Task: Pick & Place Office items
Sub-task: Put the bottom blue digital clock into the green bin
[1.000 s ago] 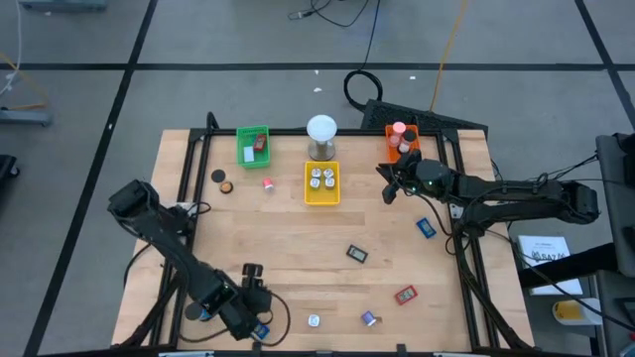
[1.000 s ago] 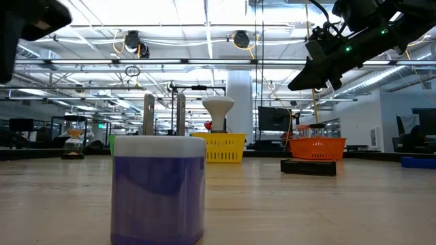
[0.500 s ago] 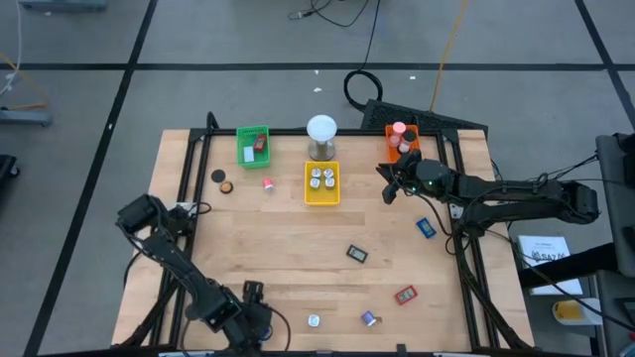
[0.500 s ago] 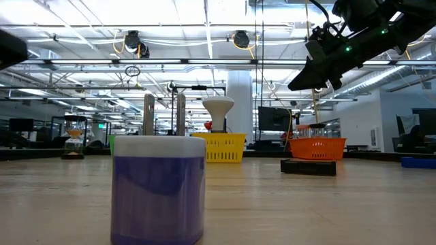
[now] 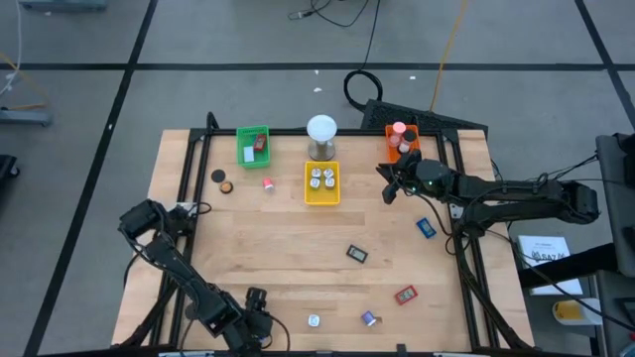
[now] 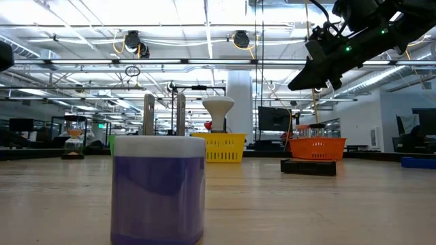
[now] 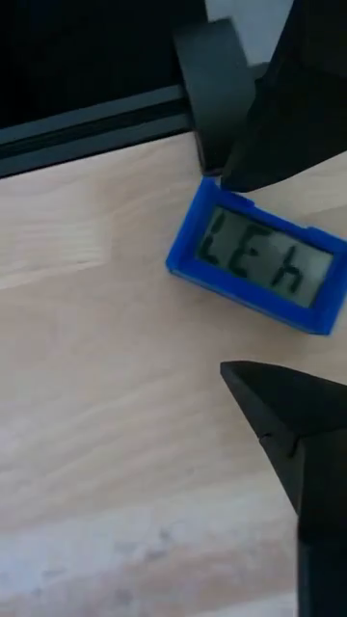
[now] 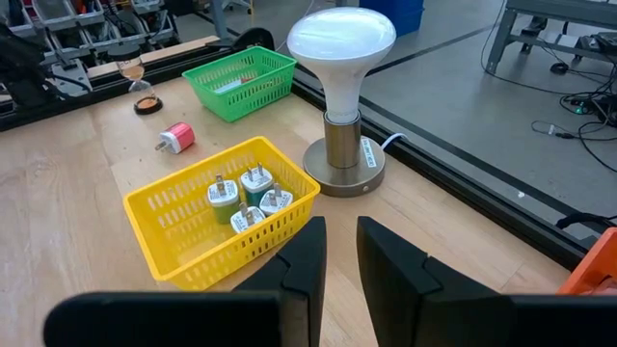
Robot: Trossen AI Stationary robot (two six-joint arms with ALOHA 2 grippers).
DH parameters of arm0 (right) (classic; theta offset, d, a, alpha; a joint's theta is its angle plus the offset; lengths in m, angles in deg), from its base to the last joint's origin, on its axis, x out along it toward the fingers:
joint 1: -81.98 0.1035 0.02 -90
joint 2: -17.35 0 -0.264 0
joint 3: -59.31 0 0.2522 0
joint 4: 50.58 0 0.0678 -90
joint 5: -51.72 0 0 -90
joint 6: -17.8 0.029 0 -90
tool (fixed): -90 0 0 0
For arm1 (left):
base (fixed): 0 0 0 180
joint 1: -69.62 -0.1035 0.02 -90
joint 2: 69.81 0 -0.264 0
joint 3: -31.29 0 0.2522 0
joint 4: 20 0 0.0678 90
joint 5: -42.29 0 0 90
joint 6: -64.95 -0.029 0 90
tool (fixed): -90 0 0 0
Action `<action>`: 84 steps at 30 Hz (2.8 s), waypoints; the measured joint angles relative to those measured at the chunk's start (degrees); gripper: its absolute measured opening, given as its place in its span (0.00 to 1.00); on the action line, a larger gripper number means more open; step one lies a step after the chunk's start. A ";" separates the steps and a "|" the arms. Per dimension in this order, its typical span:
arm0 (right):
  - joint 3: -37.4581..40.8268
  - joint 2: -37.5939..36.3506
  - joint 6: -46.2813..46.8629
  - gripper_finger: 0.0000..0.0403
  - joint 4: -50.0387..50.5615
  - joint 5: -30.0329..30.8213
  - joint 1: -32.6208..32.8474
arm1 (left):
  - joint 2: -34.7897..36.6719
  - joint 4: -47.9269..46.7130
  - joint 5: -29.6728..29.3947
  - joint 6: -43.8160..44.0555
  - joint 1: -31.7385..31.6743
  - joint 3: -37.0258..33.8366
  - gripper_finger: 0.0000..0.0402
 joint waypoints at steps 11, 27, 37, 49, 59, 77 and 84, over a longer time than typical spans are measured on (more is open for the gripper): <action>0.00 0.00 0.00 0.14 -0.04 0.02 0.00 | -1.59 -0.10 0.85 0.51 -0.18 0.02 0.48; 0.00 0.00 0.00 0.14 -0.02 0.02 0.00 | 17.29 -20.97 -14.70 1.93 -8.24 -0.07 0.36; 0.00 0.01 0.00 0.14 -0.02 0.02 0.01 | 34.13 -36.69 -26.77 10.35 -30.38 -0.07 0.37; 0.00 0.02 0.00 0.13 -0.02 0.02 0.00 | 36.42 -18.98 -22.24 -0.95 -68.27 -12.66 0.38; 0.00 0.00 0.00 0.14 -0.02 0.02 0.01 | 35.33 10.69 -17.45 -3.00 -88.50 -24.14 0.38; 0.00 0.00 0.00 0.14 -0.02 0.02 0.00 | 18.97 21.38 -24.09 0.38 -92.44 -24.85 0.38; 0.00 0.00 0.00 0.14 0.00 0.03 0.00 | 15.82 22.82 -25.00 1.58 -92.80 -24.81 0.38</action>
